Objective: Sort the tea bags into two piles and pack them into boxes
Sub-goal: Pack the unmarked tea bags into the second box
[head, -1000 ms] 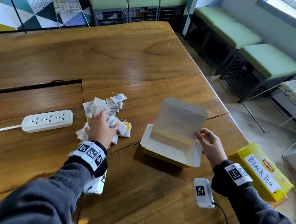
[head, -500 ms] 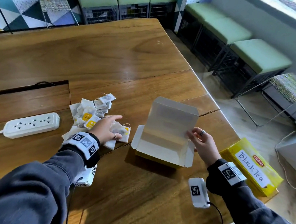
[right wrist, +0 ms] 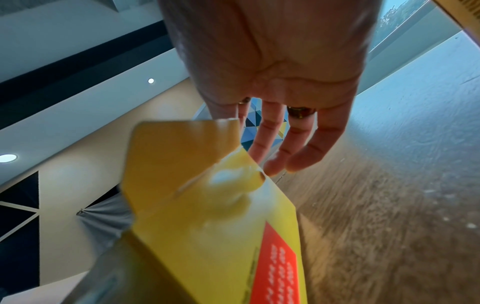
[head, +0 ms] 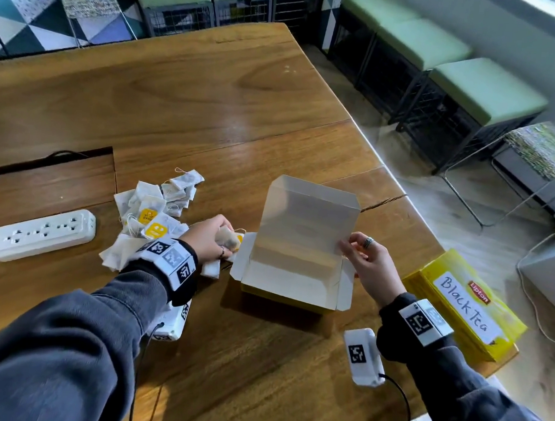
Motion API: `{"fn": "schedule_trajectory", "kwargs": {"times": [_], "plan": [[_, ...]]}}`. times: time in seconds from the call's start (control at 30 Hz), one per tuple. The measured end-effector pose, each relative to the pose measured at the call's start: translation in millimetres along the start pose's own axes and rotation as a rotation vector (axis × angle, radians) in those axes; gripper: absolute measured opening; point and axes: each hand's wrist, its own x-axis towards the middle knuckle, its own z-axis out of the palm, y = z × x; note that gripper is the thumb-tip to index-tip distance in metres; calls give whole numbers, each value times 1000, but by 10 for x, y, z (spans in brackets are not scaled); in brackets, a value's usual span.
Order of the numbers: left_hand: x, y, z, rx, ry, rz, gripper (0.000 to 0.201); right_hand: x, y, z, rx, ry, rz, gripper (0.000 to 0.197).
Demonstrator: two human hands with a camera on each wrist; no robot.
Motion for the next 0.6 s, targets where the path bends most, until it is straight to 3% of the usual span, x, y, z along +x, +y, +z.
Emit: {"fn": "schedule_trajectory", "kwargs": {"times": [0.23,0.3,0.4,0.5,0.6], "plan": [[-223,-34,-115,-173,80,11,30,-6,-21,-12,7,-20,13,16],[-342,13,-236,-401,162,-4,30,-7,-20,-18,6,-22,16,15],[-540,288,-442,-776,218,79,30,0,-9,-17,-8,-19,5,18],[-648,778,-408,-734,146,261,33,6,-1,-17,-11,-22,6,20],[-611,1185,-26,-628,-18,375,35,-1,12,-20,-9,-19,-8,13]]}}
